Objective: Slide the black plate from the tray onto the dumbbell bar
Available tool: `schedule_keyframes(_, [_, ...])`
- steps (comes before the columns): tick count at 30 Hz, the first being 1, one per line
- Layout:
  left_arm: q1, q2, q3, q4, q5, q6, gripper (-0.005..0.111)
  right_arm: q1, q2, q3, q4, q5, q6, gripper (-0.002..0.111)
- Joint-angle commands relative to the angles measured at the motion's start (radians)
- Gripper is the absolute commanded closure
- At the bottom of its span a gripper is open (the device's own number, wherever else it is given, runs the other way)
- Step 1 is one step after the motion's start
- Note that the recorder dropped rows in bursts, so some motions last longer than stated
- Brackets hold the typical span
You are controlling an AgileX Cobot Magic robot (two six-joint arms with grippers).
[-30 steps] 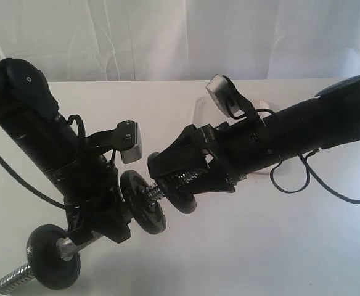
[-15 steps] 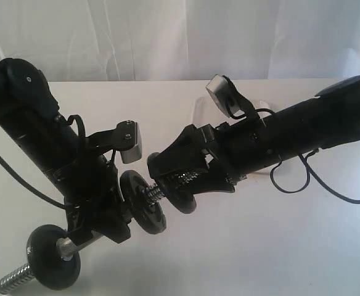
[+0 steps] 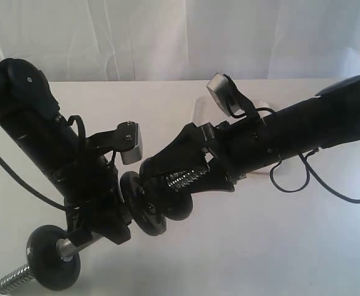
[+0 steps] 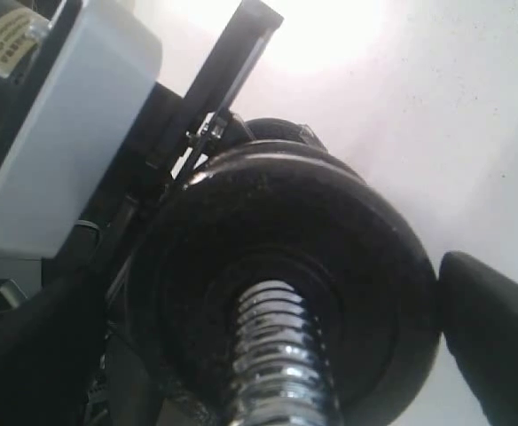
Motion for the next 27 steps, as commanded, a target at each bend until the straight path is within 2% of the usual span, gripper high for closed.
schedule_keyframes(1, [-0.001, -0.052, -0.023, -0.146, 0.044, -0.015, 0.107, 0.007, -0.015, -0.002, 0.057, 0.069, -0.014, 0.015])
schedule_keyframes(10, [-0.001, -0.052, -0.023, -0.146, 0.046, -0.015, 0.107, 0.007, -0.015, -0.002, 0.057, 0.069, -0.014, 0.015])
schedule_keyframes(12, [-0.001, -0.052, -0.023, -0.146, 0.046, -0.015, 0.107, 0.007, -0.015, -0.002, 0.057, 0.069, -0.014, 0.012])
schedule_keyframes(14, [-0.001, -0.052, -0.023, -0.146, 0.046, -0.015, 0.107, 0.007, -0.015, -0.002, 0.053, 0.069, -0.014, 0.003])
schedule_keyframes(19, [-0.001, -0.052, -0.023, -0.146, 0.046, -0.017, 0.107, 0.007, -0.015, -0.002, -0.011, 0.016, 0.024, 0.003])
schedule_keyframes(27, [-0.001, -0.052, -0.023, -0.139, 0.043, -0.041, 0.107, -0.001, -0.015, -0.008, -0.020, 0.069, 0.036, 0.003])
